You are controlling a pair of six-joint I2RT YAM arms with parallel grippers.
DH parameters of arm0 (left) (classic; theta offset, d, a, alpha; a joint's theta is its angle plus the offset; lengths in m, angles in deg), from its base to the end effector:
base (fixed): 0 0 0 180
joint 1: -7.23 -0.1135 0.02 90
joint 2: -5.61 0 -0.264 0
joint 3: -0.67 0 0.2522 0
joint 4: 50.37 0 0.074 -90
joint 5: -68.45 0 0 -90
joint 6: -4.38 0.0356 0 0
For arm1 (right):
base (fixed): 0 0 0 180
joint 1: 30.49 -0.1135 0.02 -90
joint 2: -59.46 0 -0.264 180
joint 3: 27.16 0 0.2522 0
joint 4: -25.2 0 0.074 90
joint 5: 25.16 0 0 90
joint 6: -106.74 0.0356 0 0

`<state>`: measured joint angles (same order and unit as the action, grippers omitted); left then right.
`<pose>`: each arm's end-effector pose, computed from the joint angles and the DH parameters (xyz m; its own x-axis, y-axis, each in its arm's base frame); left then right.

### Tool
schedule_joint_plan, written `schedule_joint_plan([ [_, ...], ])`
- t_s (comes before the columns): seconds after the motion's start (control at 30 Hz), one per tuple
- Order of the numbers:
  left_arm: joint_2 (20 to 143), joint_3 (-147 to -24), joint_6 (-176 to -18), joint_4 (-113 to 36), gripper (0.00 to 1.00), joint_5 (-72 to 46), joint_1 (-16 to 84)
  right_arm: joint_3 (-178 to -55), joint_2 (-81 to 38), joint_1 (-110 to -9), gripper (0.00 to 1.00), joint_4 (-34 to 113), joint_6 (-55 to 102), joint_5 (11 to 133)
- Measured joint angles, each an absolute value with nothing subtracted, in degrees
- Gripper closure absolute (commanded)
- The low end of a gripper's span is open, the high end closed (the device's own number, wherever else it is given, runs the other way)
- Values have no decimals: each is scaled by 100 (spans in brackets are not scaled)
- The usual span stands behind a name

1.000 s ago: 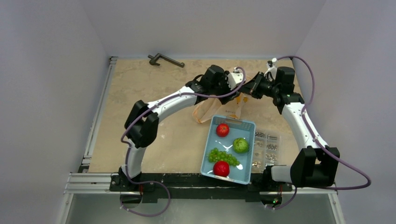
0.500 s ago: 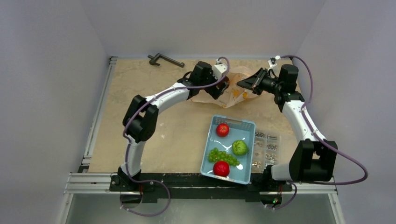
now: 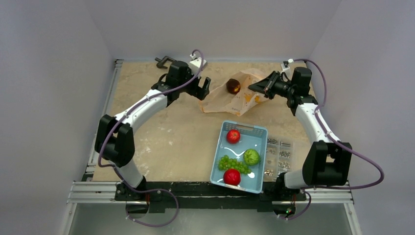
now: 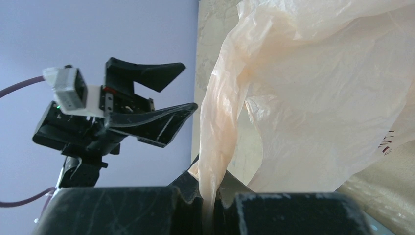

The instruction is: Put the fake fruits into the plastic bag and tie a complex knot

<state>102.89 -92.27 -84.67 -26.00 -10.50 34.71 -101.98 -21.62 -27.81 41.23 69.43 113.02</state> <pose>0.3521 -0.1908 0.3040 -0.4161 0.2348 -0.8785 0.6090 0.7894 -0.0775 0.3211 0.0115 0.3097 -0.7527 0.5662 -0.3360 -0.0973 0.4092 0.9073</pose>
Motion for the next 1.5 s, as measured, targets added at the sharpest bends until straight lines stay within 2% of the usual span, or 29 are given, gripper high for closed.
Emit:
schedule_joint_plan([
  [0.17, 10881, -9168, -9029, -2087, 1, -1203, 3460, -10300, -2202, -2781, 100, 4158, 6895, 11309],
  [0.2, 11034, -9170, -9171, -1984, 18, -1209, 3460, -10331, -2208, -2781, 100, 4195, 6851, 11309],
  [0.23, 11161, -9170, -9291, -1899, 56, -1198, 3460, -10364, -2217, -2781, 100, 4230, 6816, 11309],
  [0.27, 11305, -9170, -9459, -1800, 89, -1144, 3460, -10423, -2237, -2781, 100, 4280, 6753, 11307],
  [0.3, 11436, -9170, -9586, -1739, 100, -1039, 3460, -10466, -2252, -2781, 100, 4313, 6707, 11307],
  [0.5, 11449, -9520, -9737, -1577, 100, 231, 3436, -11373, -2540, -2749, 100, 5170, 5946, 11344],
  [0.7, 10625, -11166, -10178, -1835, 100, 1409, 3379, -13050, -2717, -2362, 100, 6372, 4906, 11243],
  [0.8, 10147, -11550, -10471, -2323, 100, 1746, 3237, -13559, -2678, -2194, 100, 6774, 4447, 11075],
  [1.0, 10062, -11500, -10452, -2349, 100, 1669, 3032, -13118, -2724, -2200, 100, 7038, 3885, 10769],
  [1.27, 10931, -10921, -9669, -856, 100, 1114, 2702, -12390, -3443, -2414, 100, 7222, 3699, 10679],
  [1.3, 10934, -10827, -9538, -675, 98, 1042, 2660, -12381, -3434, -2462, 100, 7233, 3697, 10681],
  [1.4, 10811, -10530, -9193, -296, 78, 871, 2544, -12381, -3347, -2674, 100, 7167, 3662, 10699],
  [1.5, 10512, -10328, -9007, -113, 33, 887, 2407, -12381, -3264, -2840, 100, 7097, 3655, 10756],
])
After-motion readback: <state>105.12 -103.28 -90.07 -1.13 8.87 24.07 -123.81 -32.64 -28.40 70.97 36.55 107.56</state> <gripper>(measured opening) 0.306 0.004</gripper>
